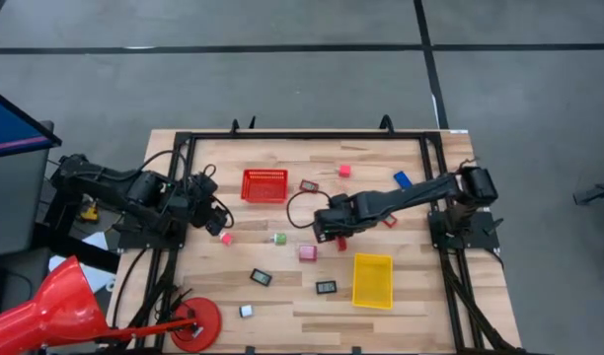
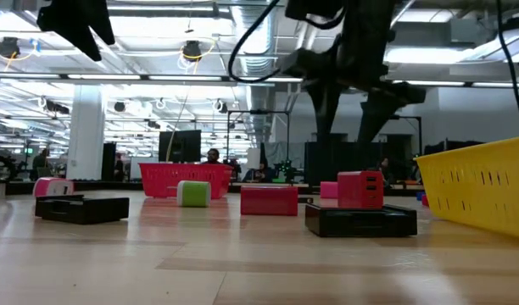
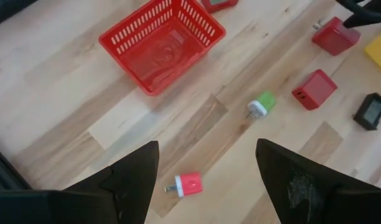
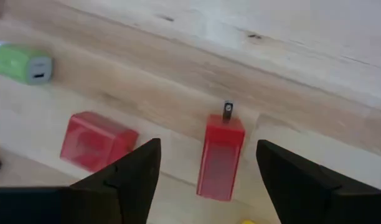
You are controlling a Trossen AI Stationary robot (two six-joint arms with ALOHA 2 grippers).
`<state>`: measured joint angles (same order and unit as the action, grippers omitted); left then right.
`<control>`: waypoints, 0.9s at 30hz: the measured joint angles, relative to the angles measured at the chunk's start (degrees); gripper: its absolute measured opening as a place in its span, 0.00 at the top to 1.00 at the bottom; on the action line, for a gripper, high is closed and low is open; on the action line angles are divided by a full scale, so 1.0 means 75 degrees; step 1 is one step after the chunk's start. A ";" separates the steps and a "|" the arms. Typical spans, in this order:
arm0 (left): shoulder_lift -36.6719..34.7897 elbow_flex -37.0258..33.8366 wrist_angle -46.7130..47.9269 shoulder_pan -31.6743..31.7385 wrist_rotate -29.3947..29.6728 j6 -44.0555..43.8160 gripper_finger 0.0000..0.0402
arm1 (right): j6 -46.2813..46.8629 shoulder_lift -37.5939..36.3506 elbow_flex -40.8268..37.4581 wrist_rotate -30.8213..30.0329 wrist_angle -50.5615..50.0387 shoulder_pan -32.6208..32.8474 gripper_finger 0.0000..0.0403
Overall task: Pick & Place Office items
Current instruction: Put the right red charger adapter into the yellow basket
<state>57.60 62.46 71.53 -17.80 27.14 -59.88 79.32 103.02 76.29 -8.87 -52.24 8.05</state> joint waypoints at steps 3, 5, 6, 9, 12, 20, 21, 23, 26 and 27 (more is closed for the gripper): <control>0.0000 0.0000 -0.0053 0.0003 0.0006 0.0131 0.34 | 0.0267 0.0073 0.0000 0.0032 0.0053 0.0042 0.34; 0.0000 0.0000 -0.0099 0.0003 0.0006 0.0143 0.34 | 0.0470 0.0064 0.0004 0.0032 0.0059 0.0123 0.34; 0.0000 0.0000 -0.0117 0.0003 0.0006 0.0169 0.34 | 0.0582 0.0064 0.0006 0.0030 0.0038 0.0166 0.34; 0.0000 0.0000 -0.0212 0.0003 0.0006 0.0377 0.34 | 0.0833 0.0085 0.0006 0.0007 -0.0183 0.0284 0.34; 0.0000 0.0000 -0.0368 0.0003 0.0009 0.0584 0.34 | 0.0831 0.0233 -0.0009 0.0000 -0.0287 0.0330 0.34; -0.0013 0.0000 -0.0525 0.0003 0.0009 0.0638 0.34 | 0.0770 0.0767 -0.0003 0.0175 -0.0198 0.0333 0.34; -0.0024 0.0000 -0.0537 0.0003 0.0009 0.0638 0.34 | 0.0771 0.0837 -0.0001 0.0188 -0.0138 0.0333 0.34; -0.0031 0.0000 -0.0583 0.0006 0.0006 0.0641 0.34 | 0.0735 0.0960 0.0007 0.0230 -0.0052 0.0333 0.34; -0.0060 0.0002 -0.0654 0.0006 0.0006 0.0676 0.34 | 0.0642 0.1066 0.0000 0.0376 0.0051 0.0318 0.34; -0.0074 0.0000 -0.0656 -0.0005 0.0004 0.0697 0.34 | 0.0589 0.1076 0.0000 0.0383 0.0019 0.0321 0.35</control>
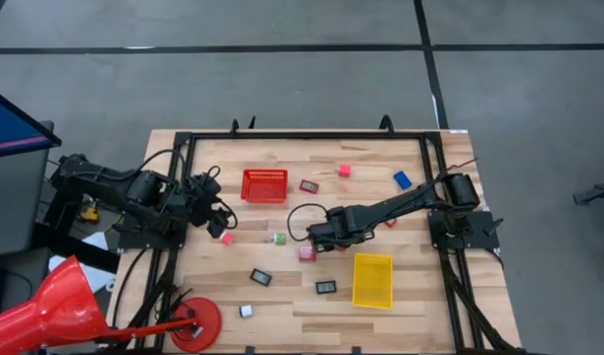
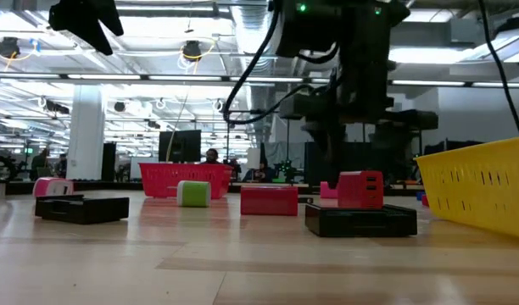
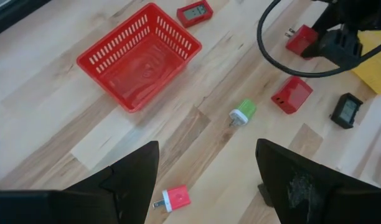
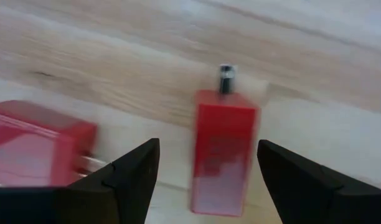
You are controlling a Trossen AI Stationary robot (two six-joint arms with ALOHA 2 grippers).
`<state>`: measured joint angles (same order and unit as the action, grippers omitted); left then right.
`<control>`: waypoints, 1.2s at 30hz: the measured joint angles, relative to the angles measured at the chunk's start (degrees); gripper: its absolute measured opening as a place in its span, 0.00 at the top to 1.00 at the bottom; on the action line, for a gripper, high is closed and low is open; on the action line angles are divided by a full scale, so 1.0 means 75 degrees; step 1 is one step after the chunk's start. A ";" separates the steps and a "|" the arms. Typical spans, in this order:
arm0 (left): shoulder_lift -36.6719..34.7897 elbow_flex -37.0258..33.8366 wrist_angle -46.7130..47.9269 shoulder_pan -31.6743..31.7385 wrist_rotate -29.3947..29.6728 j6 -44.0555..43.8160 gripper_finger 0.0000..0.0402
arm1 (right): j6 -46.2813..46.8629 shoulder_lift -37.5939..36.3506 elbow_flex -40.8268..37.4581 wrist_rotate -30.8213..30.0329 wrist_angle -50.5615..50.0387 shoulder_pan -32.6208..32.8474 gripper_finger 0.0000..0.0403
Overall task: Pick & Place Office items
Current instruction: Put the right red charger adapter into the yellow basket
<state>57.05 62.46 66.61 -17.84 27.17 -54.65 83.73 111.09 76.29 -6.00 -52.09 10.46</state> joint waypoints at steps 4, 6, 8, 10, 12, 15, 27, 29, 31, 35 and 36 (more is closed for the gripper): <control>-0.0034 0.0000 -0.0054 -0.0006 0.0010 0.0009 0.34 | -0.0036 0.0054 0.0003 0.0002 -0.0049 0.0006 0.39; -0.0050 0.0003 -0.0116 -0.0006 0.0053 0.0009 0.34 | -0.0108 0.0052 -0.0001 0.0002 -0.0084 0.0004 0.43; -0.0059 0.0003 -0.0108 -0.0006 0.0050 0.0009 0.34 | -0.0169 0.0052 0.0000 0.0000 -0.0079 0.0003 0.48; -0.0061 0.0003 -0.0127 -0.0006 0.0051 0.0008 0.34 | -0.0168 0.0052 0.0000 -0.0001 -0.0077 -0.0003 0.54; -0.0057 0.0003 -0.0132 -0.0007 0.0048 0.0006 0.34 | -0.0219 0.0052 0.0000 -0.0003 -0.0105 -0.0009 0.61; -0.0057 0.0003 -0.0148 -0.0009 0.0046 0.0007 0.34 | -0.0376 0.0052 0.0003 -0.0042 -0.0138 -0.0009 0.71; -0.0059 0.0003 -0.0148 -0.0012 0.0119 0.0277 0.34 | -0.1882 -0.2226 -0.0003 -0.0441 -0.1219 0.0268 0.73; -0.0057 0.0003 -0.0153 -0.0010 0.0166 0.0281 0.34 | -0.2197 -0.3089 0.0002 -0.0566 -0.1497 0.0567 0.73; -0.0057 0.0003 -0.0163 -0.0009 0.0245 0.0294 0.34 | -0.2571 -0.3838 0.0017 -0.0430 -0.1760 0.1002 0.73; -0.0057 0.0003 -0.0336 -0.0009 0.0430 0.0456 0.34 | -0.3218 -0.4658 0.0017 0.0622 -0.2181 0.2187 0.73; -0.0057 0.0003 -0.0363 -0.0012 0.0529 0.0462 0.34 | -0.3248 -0.4712 0.0017 0.0803 -0.2324 0.2466 0.73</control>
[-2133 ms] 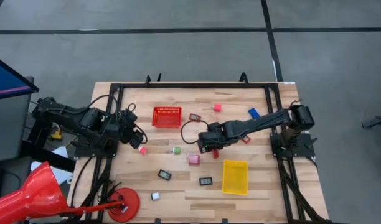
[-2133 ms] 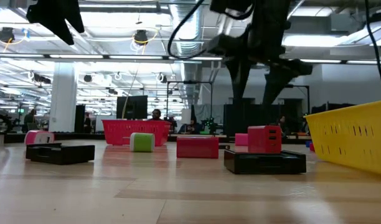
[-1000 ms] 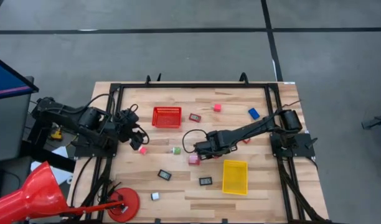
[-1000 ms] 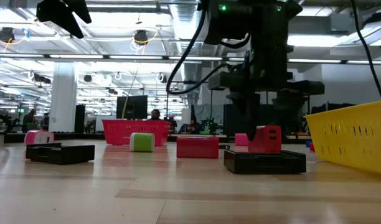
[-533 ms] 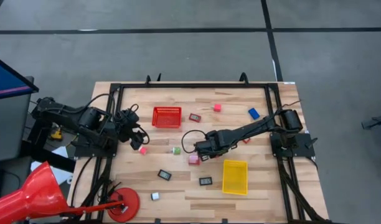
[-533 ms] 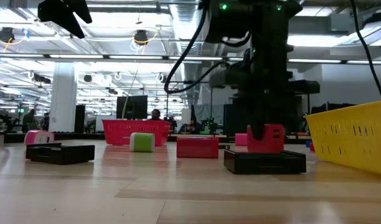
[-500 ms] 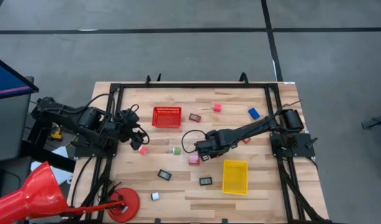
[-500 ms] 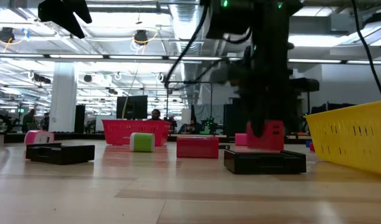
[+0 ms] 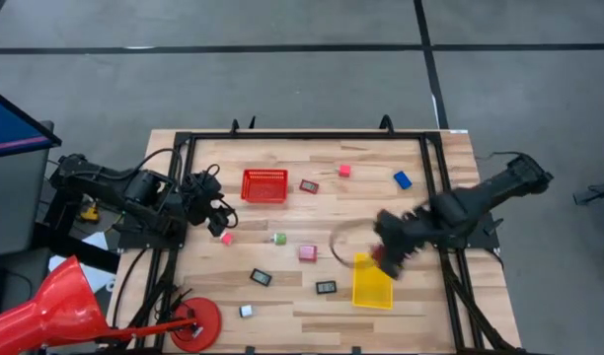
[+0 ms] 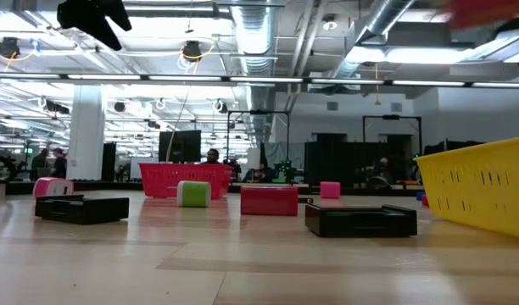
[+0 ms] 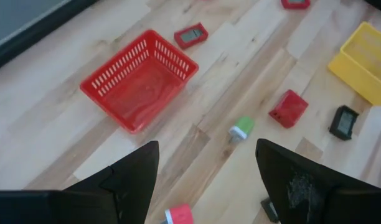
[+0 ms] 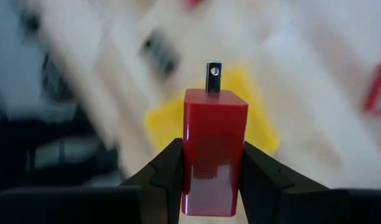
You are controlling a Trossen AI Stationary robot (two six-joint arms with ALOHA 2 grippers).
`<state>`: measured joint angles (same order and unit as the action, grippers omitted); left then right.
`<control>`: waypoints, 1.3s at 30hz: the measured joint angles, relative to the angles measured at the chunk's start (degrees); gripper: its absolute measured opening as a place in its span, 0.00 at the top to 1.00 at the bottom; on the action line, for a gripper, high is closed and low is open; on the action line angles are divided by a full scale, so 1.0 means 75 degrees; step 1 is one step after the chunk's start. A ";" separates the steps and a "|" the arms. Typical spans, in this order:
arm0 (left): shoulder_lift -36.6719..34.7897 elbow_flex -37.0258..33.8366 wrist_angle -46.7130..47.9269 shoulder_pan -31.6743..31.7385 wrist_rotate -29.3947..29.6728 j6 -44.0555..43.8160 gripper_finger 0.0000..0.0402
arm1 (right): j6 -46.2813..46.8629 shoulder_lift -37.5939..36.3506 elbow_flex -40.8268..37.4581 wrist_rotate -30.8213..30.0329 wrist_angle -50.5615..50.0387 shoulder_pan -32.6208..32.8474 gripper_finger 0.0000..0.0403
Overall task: Pick & Place Office items
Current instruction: Put the right red charger adapter into the yellow basket
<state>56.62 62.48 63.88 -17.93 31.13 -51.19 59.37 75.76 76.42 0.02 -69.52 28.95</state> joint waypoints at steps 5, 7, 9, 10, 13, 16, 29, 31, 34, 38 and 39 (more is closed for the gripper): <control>0.0000 0.0000 -0.0230 0.0003 0.0290 -0.0073 0.34 | -0.0825 0.0404 -0.0009 0.0116 -0.0878 0.0650 0.73; 0.0029 0.0000 -0.0337 0.0015 0.0342 -0.0201 0.34 | -0.1445 0.0752 -0.0015 -0.0166 -0.0988 0.0603 0.73; 0.0082 0.0000 -0.0481 0.0055 0.0362 -0.0214 0.34 | -0.1961 0.1086 -0.0015 -0.0547 -0.0932 0.0518 0.73; 0.0085 -0.0003 -0.0557 0.0058 0.0365 -0.0223 0.34 | -0.2154 0.1248 -0.0015 -0.0682 -0.0852 0.0451 0.73; 0.0149 0.0000 -0.0770 0.0058 0.0390 -0.0338 0.34 | -0.2539 0.1648 -0.0017 -0.0907 -0.0540 0.0375 0.73; 0.0238 -0.0002 -0.0815 0.0046 0.0378 -0.0519 0.34 | -0.2762 0.1877 -0.0017 -0.1189 -0.0410 0.0520 0.73; 0.0986 -0.0003 -0.1405 0.0000 0.0210 -0.0641 0.34 | -0.2772 0.1738 -0.1399 -0.1291 0.1032 0.0815 0.73; 0.1097 -0.0003 -0.1436 0.0000 0.0119 -0.0640 0.34 | -0.2882 0.1772 -0.1604 -0.1000 0.1335 0.0694 0.73; 0.1191 -0.0003 -0.1565 0.0000 0.0059 -0.0652 0.34 | -0.2977 0.1798 -0.1794 -0.0894 0.1607 0.0600 0.73; 0.1223 -0.0003 -0.1676 0.0000 0.0061 -0.0684 0.34 | -0.3012 0.1761 -0.2197 -0.0826 0.1878 0.0491 0.73; 0.1221 -0.0003 -0.1688 0.0000 0.0061 -0.0689 0.34 | -0.3066 0.1764 -0.2295 -0.0799 0.1989 0.0462 0.73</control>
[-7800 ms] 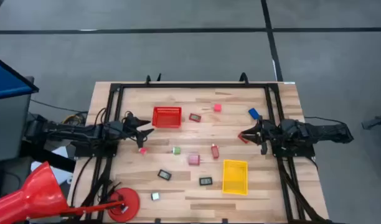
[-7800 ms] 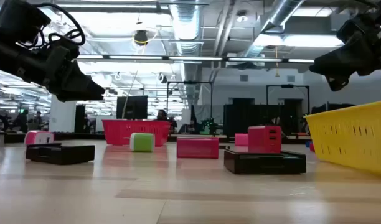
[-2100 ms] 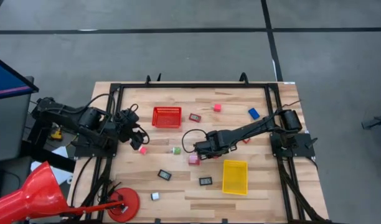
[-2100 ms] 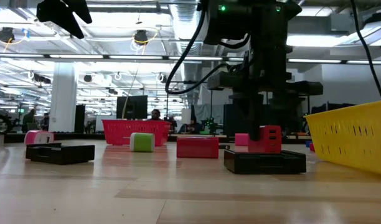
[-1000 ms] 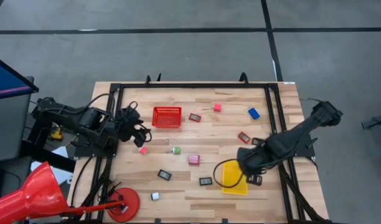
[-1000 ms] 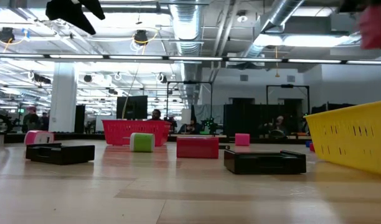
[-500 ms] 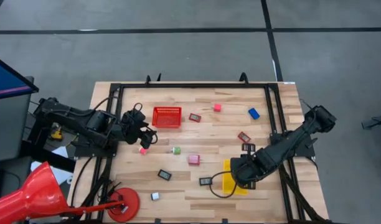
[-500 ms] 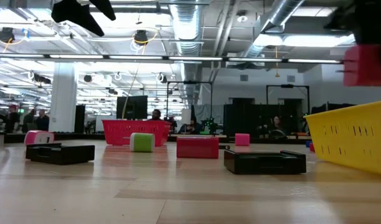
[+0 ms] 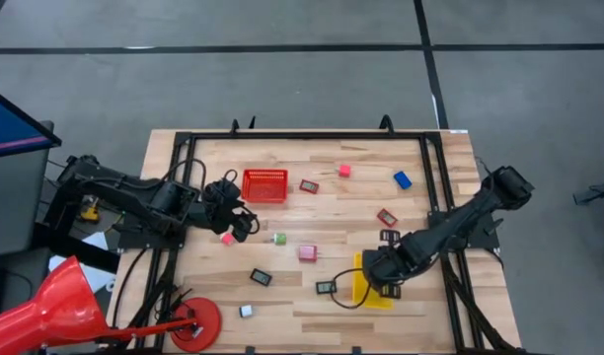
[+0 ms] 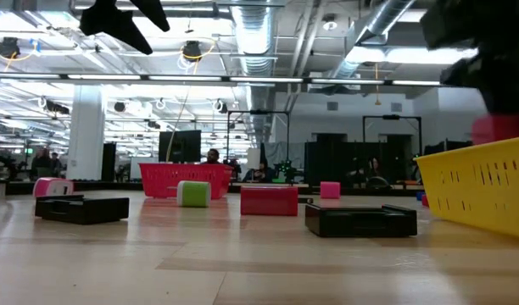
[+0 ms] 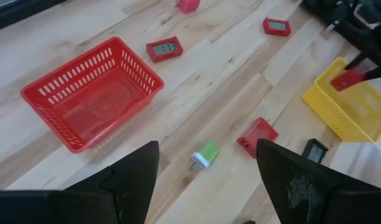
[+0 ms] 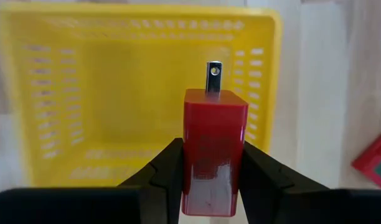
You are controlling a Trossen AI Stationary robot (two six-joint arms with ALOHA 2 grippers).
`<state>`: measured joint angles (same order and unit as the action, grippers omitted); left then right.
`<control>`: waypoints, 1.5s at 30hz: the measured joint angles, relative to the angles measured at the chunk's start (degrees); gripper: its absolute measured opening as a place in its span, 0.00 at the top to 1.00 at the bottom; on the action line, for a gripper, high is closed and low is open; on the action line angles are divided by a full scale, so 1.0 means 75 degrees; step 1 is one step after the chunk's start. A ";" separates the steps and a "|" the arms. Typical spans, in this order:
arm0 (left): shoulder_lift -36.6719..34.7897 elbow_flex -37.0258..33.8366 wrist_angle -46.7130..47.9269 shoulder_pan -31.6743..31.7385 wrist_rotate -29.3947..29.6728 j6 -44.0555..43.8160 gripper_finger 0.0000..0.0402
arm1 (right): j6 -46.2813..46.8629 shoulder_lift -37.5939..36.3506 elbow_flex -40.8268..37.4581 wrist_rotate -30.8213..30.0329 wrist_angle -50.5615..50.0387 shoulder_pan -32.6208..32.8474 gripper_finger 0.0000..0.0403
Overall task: Pick & Place Office items
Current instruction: Put the right red charger adapter into the yellow basket, then put the red charger adapter into the yellow basket
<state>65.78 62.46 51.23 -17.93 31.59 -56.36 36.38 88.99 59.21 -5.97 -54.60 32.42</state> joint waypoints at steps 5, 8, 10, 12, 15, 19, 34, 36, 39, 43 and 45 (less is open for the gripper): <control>0.0000 0.0000 0.0012 0.0000 0.0009 -0.0003 0.34 | -0.0110 0.0035 -0.0371 0.0218 0.0406 -0.0178 0.73; 0.0000 0.0000 0.0011 0.0000 0.0009 -0.0006 0.34 | -0.0110 0.0029 -0.0376 0.0208 0.0409 -0.0213 0.73; 0.0000 0.0000 0.0011 0.0000 0.0009 -0.0006 0.34 | -0.0113 0.0029 -0.0386 0.0192 0.0464 -0.0217 0.72; 0.0000 0.0000 0.0011 0.0000 0.0009 -0.0006 0.34 | -0.0113 0.0029 -0.0386 0.0197 0.0545 -0.0239 0.72; 0.0000 0.0000 0.0011 0.0000 0.0009 -0.0006 0.34 | -0.0113 0.0029 -0.0386 0.0203 0.0553 -0.0249 0.72; 0.0000 0.0000 0.0014 0.0000 0.0012 -0.0006 0.34 | -0.0110 0.0029 -0.0386 0.0193 0.0558 -0.0252 0.69; -0.0003 0.0000 0.0017 0.0000 0.0014 0.0020 0.34 | 0.0002 0.0008 -0.0315 0.0165 0.0512 -0.0249 0.64; -0.0003 0.0000 0.0015 0.0000 0.0015 0.0024 0.34 | 0.0047 -0.0082 -0.0154 -0.0006 0.0490 -0.0249 0.65; -0.0003 0.0000 -0.0026 0.0000 0.0022 0.0058 0.34 | 0.0310 -0.0429 0.0202 -0.0494 0.0283 -0.0295 0.64; -0.0003 0.0000 -0.0113 0.0000 0.0234 0.0067 0.34 | 0.1624 -0.1100 0.0610 -0.1045 -0.0249 -0.0738 0.64; -0.0003 0.0000 -0.0120 0.0000 0.0369 0.0060 0.34 | 0.2986 -0.1473 0.0658 -0.1236 -0.0565 -0.1159 0.64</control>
<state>65.76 62.46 50.33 -17.93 34.36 -55.91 58.77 77.94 64.14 -15.25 -58.84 23.72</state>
